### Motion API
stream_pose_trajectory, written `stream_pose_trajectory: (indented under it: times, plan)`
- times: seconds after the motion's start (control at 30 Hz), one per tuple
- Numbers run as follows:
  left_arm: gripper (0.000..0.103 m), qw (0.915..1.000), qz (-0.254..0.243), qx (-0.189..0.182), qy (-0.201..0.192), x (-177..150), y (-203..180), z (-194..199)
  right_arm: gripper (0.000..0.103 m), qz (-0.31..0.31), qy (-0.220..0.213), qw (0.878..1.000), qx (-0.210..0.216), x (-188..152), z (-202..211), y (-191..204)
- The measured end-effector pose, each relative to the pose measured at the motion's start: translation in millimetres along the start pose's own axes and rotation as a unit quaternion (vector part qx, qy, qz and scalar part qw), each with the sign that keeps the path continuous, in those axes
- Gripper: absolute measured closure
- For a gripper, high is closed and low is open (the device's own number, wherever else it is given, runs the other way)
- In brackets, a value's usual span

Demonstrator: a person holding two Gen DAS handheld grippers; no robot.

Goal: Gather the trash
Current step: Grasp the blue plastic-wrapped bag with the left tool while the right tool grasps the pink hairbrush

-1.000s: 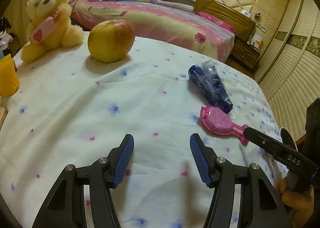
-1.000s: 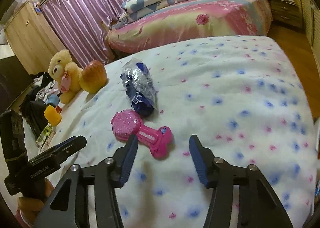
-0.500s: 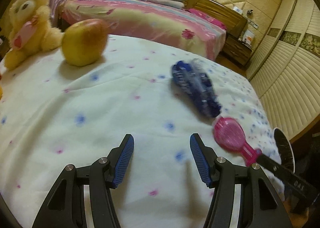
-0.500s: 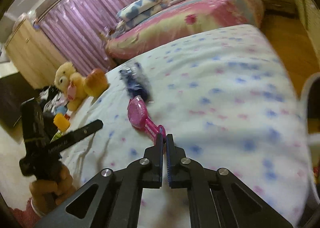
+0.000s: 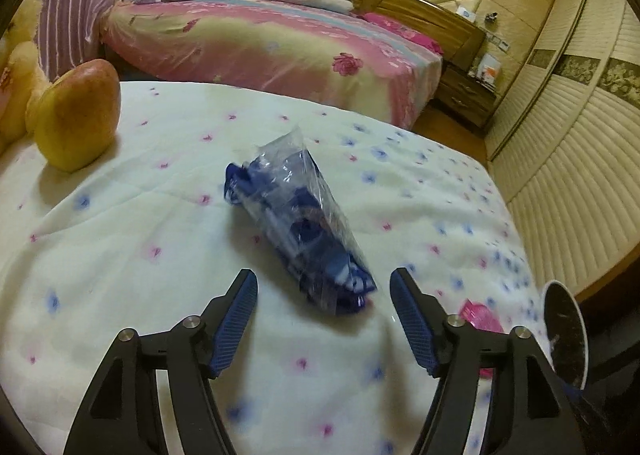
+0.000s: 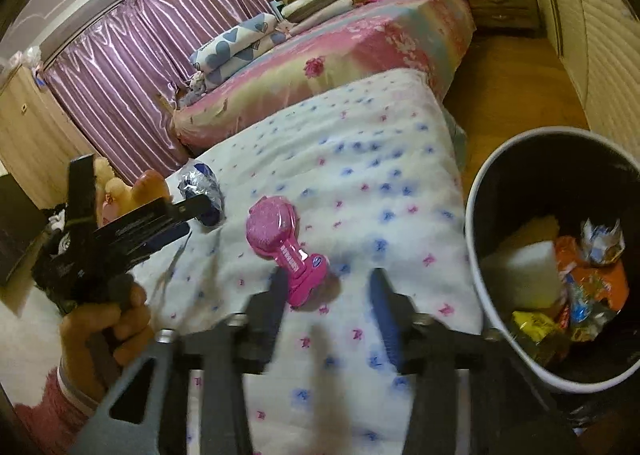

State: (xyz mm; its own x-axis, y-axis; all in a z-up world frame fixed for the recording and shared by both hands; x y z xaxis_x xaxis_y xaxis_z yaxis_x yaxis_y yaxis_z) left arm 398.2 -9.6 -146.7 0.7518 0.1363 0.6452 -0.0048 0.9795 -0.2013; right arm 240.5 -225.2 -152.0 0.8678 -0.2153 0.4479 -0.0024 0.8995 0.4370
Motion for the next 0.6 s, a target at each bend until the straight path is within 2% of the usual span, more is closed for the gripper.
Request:
stream_pose_trajectory:
  times: [0.07,0.1,0.27,0.37,0.5,0.6]
  plan:
    - [0.055,1.0,-0.004,0.002,0.002,0.4,-0.7,-5.9,0.055,0.022,-0.004,1.0,-0.011,1.9,0.7,3.0]
    - [0.068,1.0,-0.007,-0.002,0.003,0.5,-2.7,-7.2,0.055,0.034,-0.005,0.999,-0.015,2.7,0.3,5.4]
    - [0.071,0.9992,-0.028,-0.029,0.003,-7.1,-8.8,3.3,0.055,0.087,-0.008,0.996,-0.017,8.6,-6.7,23.7]
    - [0.072,0.997,-0.044,-0.062,0.015,-22.8,-13.5,21.9,0.055,0.118,0.01,0.993,-0.012,6.6,-19.5,36.8]
    - [0.072,0.9898,-0.087,-0.104,0.043,-45.8,-16.3,48.3,0.056,0.162,0.032,0.986,-0.023,0.3,-37.1,48.2]
    - [0.071,0.9826,-0.112,-0.127,0.076,-61.8,-12.0,58.2,0.056,0.172,0.046,0.983,-0.031,-2.5,-48.2,48.8]
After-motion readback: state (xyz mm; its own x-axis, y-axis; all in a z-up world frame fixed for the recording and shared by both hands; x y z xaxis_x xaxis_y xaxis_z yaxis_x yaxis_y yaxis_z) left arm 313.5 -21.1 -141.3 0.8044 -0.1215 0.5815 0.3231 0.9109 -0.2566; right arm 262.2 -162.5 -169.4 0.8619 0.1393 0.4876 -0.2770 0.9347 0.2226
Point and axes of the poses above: each gripper's, at about its wrist camera, not at the fingertips, and z roughly against the way its jaws point, y to its left, x to its top, the point moved 10 cm from there along -z, roughly the way its jaws point, and after that the axes turned 8 degrees about -z, right-handed, at the moved point
